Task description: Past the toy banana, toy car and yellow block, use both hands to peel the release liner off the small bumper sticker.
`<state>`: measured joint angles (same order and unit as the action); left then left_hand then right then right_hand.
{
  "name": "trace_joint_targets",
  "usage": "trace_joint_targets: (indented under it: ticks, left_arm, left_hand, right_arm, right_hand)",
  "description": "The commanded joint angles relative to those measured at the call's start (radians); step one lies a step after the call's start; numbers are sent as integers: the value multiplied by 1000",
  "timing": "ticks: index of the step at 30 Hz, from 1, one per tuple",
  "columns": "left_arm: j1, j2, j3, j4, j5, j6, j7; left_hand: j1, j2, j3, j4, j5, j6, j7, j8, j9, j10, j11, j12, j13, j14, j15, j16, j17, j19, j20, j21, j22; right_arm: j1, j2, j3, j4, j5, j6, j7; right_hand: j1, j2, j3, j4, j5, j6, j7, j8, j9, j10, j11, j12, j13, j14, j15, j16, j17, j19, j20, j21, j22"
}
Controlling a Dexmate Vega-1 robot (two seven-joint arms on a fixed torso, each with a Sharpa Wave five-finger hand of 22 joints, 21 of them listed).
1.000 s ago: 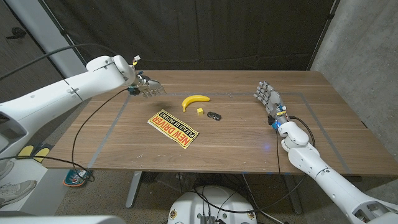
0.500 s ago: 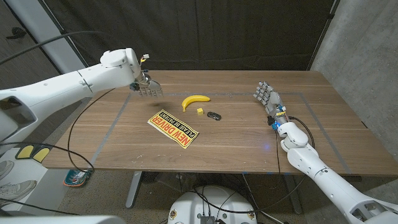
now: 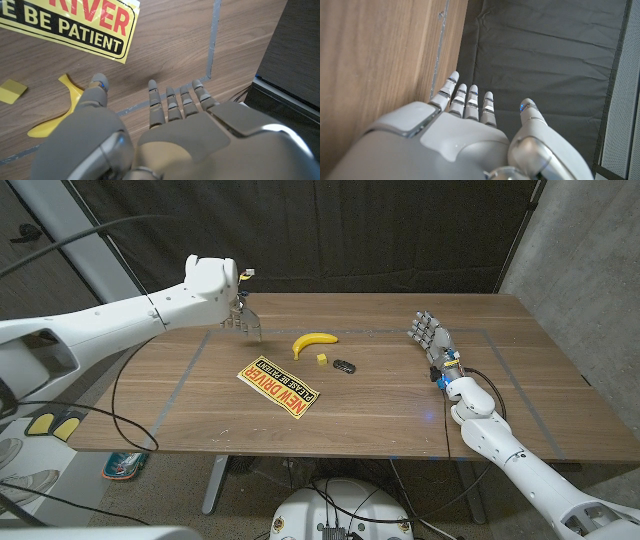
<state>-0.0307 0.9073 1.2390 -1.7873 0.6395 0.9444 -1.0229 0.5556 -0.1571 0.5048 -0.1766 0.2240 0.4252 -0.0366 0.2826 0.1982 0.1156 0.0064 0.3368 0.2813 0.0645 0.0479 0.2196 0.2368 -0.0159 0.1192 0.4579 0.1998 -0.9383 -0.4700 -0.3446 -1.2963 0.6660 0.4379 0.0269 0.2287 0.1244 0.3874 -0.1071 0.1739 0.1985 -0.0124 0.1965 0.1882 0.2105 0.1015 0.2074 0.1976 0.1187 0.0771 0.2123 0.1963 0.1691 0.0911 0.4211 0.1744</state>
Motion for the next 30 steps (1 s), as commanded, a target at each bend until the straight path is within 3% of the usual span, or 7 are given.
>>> trace_joint_targets:
  ticks: [1,7,12,16,23,30]
  left_arm:
    - [32,-53,6,35,244,-68,-115]
    - [114,-68,-39,32,362,-111,-81]
    - [179,-88,-98,46,408,-147,-50]
    - [221,-109,-129,65,464,-170,-26]
    - [277,-149,-223,111,409,-212,8]
    - [282,-177,-237,153,382,-255,-6]
  left_hand:
    - [44,7,-4,-2,13,8,-28,4,5,5,-25,11,7,3,-21,5,-1,12,-16,0,0]
    - [80,19,-10,5,19,56,-31,21,6,27,-44,25,9,27,-43,15,2,25,-32,2,0]
    - [70,26,-30,25,18,0,-34,-7,5,33,-47,34,12,36,-46,21,9,29,-31,1,1]
    - [56,25,-42,34,17,12,-29,-8,4,50,-53,44,14,45,-53,25,11,39,-33,3,2]
    - [72,39,-51,32,21,68,-33,7,3,72,-61,59,16,65,-60,31,14,48,-33,5,2]
    - [94,71,-50,33,21,48,-44,-7,2,34,-49,49,17,37,-49,21,18,32,-27,-3,4]
  right_arm:
    - [0,5,0,5,-3,6,-5]
    - [3,10,-2,15,-4,10,-3]
    - [4,12,-3,18,-5,10,-5]
    - [4,13,-3,19,-6,9,-8]
    - [2,10,-3,10,-13,6,-18]
    - [5,11,-4,10,-16,4,-23]
  right_hand:
    - [-6,-1,4,6,5,12,-2,7,2,7,0,6,3,9,2,4,3,12,-2,-3,3]
    - [-10,-1,4,9,6,17,-1,8,2,9,3,6,3,11,2,4,3,13,-3,-5,3]
    - [-11,-1,4,10,6,18,-1,8,2,12,3,7,3,12,2,4,3,14,-3,-6,3]
    - [-12,-1,4,10,6,20,0,8,2,15,4,8,3,12,2,3,3,15,-2,-7,4]
    - [-13,-2,5,10,6,22,2,8,2,20,6,9,3,14,3,3,2,19,-1,-7,4]
    - [-14,-3,5,11,7,25,3,8,2,22,7,9,3,18,1,3,2,21,-1,-9,4]
